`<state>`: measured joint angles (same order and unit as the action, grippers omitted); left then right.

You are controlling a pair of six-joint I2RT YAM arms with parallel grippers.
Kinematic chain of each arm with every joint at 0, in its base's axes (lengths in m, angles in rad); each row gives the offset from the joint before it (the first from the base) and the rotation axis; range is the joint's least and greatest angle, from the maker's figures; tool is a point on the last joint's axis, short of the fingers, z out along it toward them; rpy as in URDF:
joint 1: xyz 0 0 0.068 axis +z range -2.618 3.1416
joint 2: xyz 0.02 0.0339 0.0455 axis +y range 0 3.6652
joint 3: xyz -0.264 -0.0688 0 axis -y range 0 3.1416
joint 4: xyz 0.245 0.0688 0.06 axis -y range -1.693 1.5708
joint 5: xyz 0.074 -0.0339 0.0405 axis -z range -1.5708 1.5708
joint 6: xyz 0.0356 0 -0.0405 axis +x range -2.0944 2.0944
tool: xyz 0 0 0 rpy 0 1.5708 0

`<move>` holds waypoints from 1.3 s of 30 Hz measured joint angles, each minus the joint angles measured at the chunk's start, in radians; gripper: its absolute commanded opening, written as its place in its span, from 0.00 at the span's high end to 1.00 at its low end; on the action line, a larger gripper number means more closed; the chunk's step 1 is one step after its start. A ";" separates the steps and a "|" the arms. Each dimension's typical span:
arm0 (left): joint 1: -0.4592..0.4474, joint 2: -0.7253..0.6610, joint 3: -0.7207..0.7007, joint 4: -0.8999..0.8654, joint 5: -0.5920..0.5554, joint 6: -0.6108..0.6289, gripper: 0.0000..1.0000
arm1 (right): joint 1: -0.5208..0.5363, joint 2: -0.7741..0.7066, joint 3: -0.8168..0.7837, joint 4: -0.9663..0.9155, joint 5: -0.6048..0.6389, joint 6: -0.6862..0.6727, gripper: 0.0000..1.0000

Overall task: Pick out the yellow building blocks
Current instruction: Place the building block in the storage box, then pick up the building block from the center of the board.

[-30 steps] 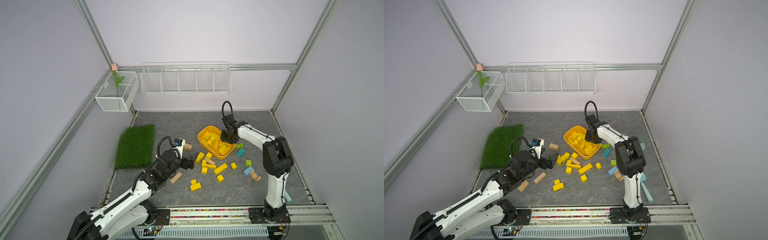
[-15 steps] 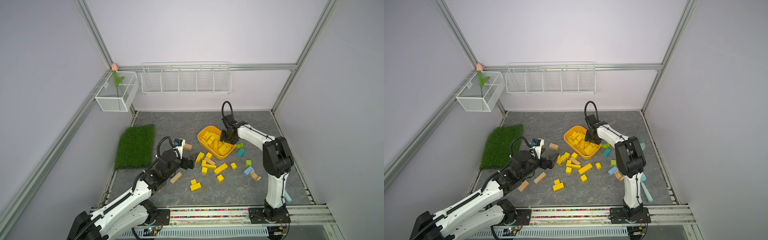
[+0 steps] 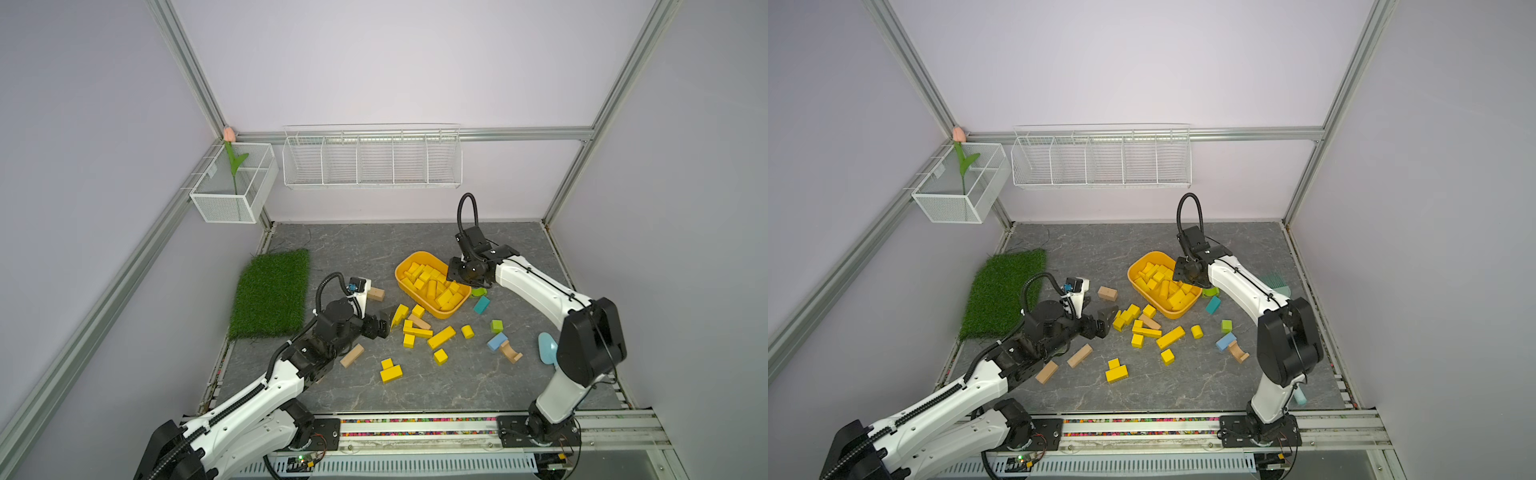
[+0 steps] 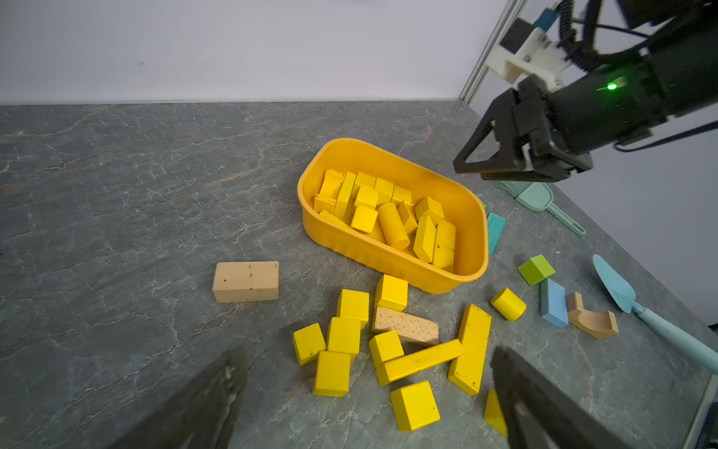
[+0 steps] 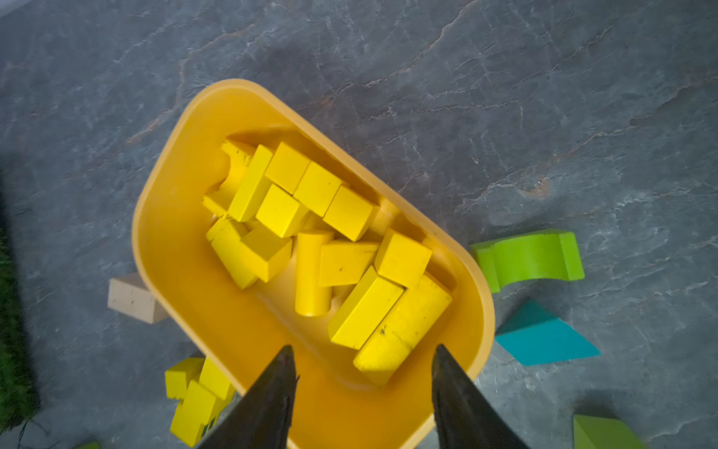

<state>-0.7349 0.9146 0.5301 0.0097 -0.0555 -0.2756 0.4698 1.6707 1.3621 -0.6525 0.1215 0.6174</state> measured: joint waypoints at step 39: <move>0.000 -0.086 -0.013 -0.011 -0.076 -0.031 0.01 | 0.101 -0.187 -0.542 0.119 -0.086 -0.121 0.22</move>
<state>-0.7349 0.8288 0.5175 -0.0017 -0.1314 -0.3061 0.5713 1.4837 0.8196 -0.5331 0.0353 0.4969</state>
